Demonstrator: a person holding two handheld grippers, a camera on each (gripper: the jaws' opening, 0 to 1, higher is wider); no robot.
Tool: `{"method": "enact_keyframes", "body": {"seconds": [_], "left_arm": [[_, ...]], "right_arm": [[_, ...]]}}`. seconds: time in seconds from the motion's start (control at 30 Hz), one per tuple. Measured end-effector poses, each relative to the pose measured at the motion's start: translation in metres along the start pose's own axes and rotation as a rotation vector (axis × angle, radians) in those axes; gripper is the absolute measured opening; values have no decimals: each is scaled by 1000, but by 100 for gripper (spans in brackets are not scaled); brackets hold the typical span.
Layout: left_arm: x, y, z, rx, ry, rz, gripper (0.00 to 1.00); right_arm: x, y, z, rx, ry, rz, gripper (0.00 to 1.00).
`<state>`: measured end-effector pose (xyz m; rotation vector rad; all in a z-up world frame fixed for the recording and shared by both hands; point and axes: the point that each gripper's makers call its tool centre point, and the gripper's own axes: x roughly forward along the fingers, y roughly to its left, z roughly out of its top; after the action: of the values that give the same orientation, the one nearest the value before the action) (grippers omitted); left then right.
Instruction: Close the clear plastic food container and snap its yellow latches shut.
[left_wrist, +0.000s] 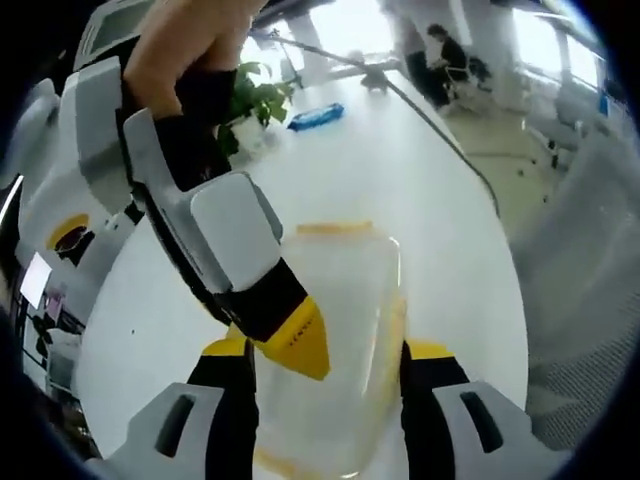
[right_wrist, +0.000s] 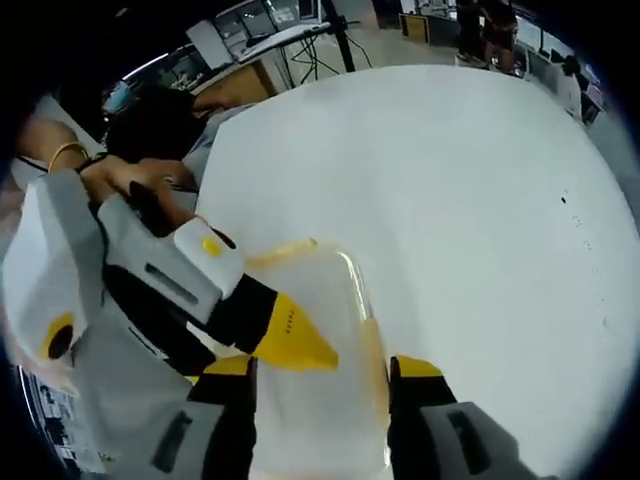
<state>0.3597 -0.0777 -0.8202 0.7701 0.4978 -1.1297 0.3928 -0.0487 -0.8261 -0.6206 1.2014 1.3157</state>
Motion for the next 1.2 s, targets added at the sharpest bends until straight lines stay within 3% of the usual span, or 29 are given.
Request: {"method": "enact_keyframes", "body": {"seconds": [0.1,0.33,0.5,0.6,0.73,0.93,1.07,1.2], "left_arm": [[-1,0,0,4,17,-15,55],[-6,0,0,-6,34,-91,55],[-14,-3,3,-84,17,-119,50],[-18,-1,6,-98,5,-118,49],[-24,4,12,-179,-40,-98,53],[-37,18,19,-263,-93,-51,53],[-40,23,20,-272,-130,-23,51],[-41,24,17,-291,-125,-11,51]], "right_arm": [[-2,0,-1,28,-1,-46,51],[-6,0,-4,91,-97,-110,53],[-12,-3,2,193,-203,-154,49],[-22,-8,7,252,-279,-185,50],[-32,-9,7,288,-328,-214,51],[-53,-10,-4,357,-401,-299,52],[-58,-3,-16,383,-414,-312,52],[-57,4,-28,412,-426,-327,52]]}}
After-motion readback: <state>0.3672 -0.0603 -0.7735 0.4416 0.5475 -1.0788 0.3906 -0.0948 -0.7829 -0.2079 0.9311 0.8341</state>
